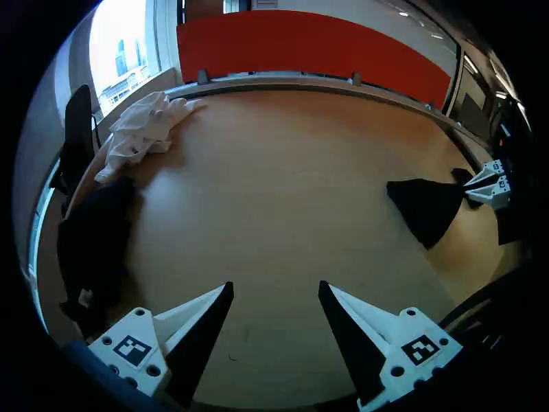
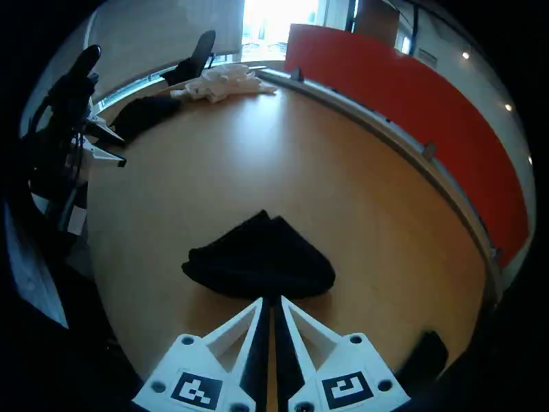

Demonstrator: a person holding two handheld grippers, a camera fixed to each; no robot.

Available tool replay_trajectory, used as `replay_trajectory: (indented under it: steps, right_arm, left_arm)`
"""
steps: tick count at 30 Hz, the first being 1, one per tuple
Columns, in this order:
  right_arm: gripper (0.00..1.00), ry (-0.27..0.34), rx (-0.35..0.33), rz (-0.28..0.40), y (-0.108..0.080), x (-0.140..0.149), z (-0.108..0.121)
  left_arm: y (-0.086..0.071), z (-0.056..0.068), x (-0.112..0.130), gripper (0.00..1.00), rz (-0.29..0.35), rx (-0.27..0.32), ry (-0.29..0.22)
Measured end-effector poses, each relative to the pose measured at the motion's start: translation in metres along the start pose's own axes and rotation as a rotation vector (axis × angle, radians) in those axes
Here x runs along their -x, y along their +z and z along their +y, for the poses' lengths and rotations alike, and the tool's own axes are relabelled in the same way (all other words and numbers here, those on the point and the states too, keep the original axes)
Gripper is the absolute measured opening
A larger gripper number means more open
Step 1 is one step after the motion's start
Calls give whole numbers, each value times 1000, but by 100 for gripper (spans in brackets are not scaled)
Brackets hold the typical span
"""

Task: Fold towel

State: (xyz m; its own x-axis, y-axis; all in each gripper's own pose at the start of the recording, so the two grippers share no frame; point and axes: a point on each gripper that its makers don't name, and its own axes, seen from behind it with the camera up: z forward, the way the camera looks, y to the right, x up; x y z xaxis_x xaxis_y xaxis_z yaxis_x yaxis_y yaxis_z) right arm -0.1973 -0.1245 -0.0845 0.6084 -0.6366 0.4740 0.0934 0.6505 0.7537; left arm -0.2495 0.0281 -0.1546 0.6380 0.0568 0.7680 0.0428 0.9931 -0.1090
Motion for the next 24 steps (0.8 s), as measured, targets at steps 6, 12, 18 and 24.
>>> replay_trajectory:
  steps: [6,12,18,24]
  right_arm:
    - [5,-7,33,58,-16,-34,13]
    - [5,-2,57,101,-29,-56,25]
    - [5,11,82,129,-41,-67,39]
    - [5,15,112,134,-52,-68,57]
  left_arm:
    - [0,1,-5,92,13,5,6]
    - [-1,1,-10,92,24,8,10]
    - [-1,1,-13,92,31,10,15]
    - [-1,2,-15,92,34,13,20]
